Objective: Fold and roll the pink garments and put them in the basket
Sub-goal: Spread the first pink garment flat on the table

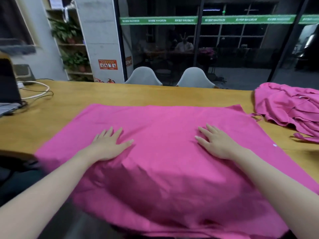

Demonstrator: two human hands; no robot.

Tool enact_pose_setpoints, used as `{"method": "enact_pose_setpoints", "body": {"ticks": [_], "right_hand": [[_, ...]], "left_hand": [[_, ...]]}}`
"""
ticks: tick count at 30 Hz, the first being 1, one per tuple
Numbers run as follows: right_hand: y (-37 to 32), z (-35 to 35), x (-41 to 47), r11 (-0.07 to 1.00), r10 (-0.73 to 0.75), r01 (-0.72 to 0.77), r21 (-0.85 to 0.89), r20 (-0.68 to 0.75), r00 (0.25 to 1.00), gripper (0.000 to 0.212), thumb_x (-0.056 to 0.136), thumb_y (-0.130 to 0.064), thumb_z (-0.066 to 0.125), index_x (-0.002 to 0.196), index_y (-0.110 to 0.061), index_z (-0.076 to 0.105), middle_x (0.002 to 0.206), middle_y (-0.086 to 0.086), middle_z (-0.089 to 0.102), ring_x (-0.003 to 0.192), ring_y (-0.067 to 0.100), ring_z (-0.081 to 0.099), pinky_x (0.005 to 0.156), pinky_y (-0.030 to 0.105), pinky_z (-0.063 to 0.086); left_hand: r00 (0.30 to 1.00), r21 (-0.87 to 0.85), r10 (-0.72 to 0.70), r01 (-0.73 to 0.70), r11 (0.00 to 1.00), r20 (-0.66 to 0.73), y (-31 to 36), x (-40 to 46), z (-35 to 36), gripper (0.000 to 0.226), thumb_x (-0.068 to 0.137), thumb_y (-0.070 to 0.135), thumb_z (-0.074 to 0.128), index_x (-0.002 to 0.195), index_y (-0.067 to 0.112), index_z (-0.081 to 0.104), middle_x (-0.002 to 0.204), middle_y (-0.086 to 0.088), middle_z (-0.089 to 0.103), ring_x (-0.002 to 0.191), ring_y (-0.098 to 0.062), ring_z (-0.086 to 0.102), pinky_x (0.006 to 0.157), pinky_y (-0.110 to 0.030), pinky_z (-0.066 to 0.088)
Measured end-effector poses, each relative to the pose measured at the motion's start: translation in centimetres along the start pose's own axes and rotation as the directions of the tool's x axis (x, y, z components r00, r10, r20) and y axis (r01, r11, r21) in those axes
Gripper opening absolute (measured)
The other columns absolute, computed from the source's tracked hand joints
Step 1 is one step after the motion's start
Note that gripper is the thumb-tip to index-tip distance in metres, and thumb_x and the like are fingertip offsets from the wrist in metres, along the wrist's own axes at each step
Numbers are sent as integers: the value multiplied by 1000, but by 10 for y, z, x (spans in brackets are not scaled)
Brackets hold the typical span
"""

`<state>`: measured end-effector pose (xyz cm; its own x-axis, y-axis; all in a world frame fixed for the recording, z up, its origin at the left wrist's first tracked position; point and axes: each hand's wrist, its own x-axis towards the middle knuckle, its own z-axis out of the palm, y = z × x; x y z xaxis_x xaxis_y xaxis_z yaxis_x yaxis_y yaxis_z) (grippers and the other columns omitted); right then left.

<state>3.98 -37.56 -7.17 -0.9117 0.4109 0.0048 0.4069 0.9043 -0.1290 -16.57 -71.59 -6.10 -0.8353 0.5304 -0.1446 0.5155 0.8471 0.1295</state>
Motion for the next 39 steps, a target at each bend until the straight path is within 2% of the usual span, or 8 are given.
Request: {"method": "enact_pose_setpoints", "body": {"ticks": [3, 5, 8, 17, 28, 33, 37, 39], "right_hand": [[12, 8, -18, 997, 76, -76, -29, 26, 997, 83, 91, -78, 14, 163, -36, 12, 171, 2, 6, 158, 20, 4, 127, 43, 2], [21, 6, -21, 995, 94, -93, -42, 20, 995, 79, 94, -77, 16, 162, -38, 11, 171, -1, 6, 158, 18, 3, 127, 43, 1], [32, 4, -14, 993, 106, -105, -46, 20, 994, 79, 94, -78, 17, 162, -38, 11, 171, -2, 6, 158, 17, 3, 127, 44, 2], [59, 0, 50, 987, 157, -157, -38, 7, 988, 79, 95, -77, 16, 162, -36, 12, 171, -3, 4, 158, 18, 3, 127, 44, 5], [100, -6, 173, 983, 180, -180, -29, 6, 984, 78, 95, -78, 17, 162, -38, 14, 171, -7, 4, 157, 15, 3, 127, 43, 6], [120, -9, 242, 985, 168, -168, -31, 0, 986, 85, 88, -82, 13, 161, -39, 17, 171, -7, 7, 157, 14, 5, 127, 45, 9], [133, -9, 284, 985, 172, -171, -26, 6, 985, 80, 93, -79, 19, 161, -39, 20, 170, -8, 10, 157, 13, 7, 127, 45, 9], [134, -9, 294, 986, 168, -169, -14, -10, 986, 76, 94, -77, 23, 160, -38, 26, 169, -7, 15, 156, 14, 11, 126, 45, 13]], "left_hand": [[1000, 30, 11, -11, 999, -28, 0, -10, 8, 125, 57, 106, 6, 162, 39, 4, 171, -8, -1, 157, -31, 1, 126, -51, 2], [999, 20, 26, -25, 999, -28, 4, -5, 9, 130, 52, 109, 7, 162, 41, 4, 171, -7, -1, 157, -30, -1, 126, -53, 1], [999, -11, 49, -49, 999, -12, 12, 11, 4, 126, 55, 110, 15, 161, 43, 4, 171, -5, -3, 157, -28, -4, 126, -53, -1], [993, 29, 95, -94, 995, -68, 36, 96, -1, 115, 65, 105, 7, 161, 42, 4, 171, -4, -2, 158, -28, -2, 126, -52, 0], [991, 39, 108, -106, 994, -74, 61, 230, -18, 113, 67, 104, 11, 162, 41, 7, 171, -3, 0, 158, -27, -1, 126, -52, 1], [992, 27, 100, -98, 995, -83, 71, 294, -26, 113, 68, 104, 12, 162, 41, 7, 171, -3, 0, 158, -27, 0, 126, -53, 1], [993, 18, 90, -89, 996, -81, 80, 332, -28, 111, 70, 103, 14, 162, 40, 8, 171, -4, 2, 158, -27, 1, 126, -52, 2], [991, 18, 93, -91, 996, -100, 80, 345, -27, 105, 76, 99, 16, 162, 39, 16, 171, -5, 9, 157, -28, 6, 125, -52, 3]]}}
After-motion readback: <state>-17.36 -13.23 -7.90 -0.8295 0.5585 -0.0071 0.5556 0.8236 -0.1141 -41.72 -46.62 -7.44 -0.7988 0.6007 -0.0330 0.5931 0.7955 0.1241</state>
